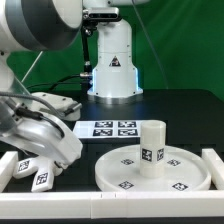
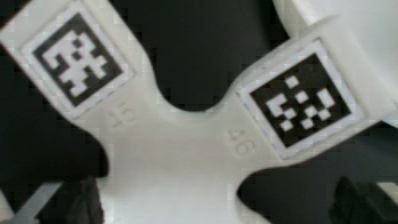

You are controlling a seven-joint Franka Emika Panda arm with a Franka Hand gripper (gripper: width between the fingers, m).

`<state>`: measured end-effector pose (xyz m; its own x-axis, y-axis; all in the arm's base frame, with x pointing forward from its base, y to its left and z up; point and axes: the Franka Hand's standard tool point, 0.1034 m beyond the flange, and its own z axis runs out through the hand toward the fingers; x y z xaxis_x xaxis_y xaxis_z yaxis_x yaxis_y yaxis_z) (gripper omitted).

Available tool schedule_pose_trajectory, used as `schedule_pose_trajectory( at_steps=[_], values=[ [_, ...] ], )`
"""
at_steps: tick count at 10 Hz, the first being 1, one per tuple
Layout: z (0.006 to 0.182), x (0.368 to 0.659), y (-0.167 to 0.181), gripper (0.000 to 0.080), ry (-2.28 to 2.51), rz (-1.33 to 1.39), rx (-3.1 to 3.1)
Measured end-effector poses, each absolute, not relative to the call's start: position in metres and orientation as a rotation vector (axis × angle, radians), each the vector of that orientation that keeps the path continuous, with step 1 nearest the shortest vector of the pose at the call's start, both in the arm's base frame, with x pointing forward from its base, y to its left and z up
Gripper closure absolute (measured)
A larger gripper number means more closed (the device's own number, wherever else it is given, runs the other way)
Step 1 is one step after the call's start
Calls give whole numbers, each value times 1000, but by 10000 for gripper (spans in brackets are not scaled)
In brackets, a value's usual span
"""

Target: Assemble round table

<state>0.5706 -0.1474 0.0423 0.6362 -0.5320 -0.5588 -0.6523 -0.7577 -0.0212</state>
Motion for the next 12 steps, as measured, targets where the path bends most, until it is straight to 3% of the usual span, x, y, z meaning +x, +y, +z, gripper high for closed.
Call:
schedule_pose_trajectory(
  at_steps=[12],
  values=[
    [26,551,-145,151,991,836,-2620]
  ],
)
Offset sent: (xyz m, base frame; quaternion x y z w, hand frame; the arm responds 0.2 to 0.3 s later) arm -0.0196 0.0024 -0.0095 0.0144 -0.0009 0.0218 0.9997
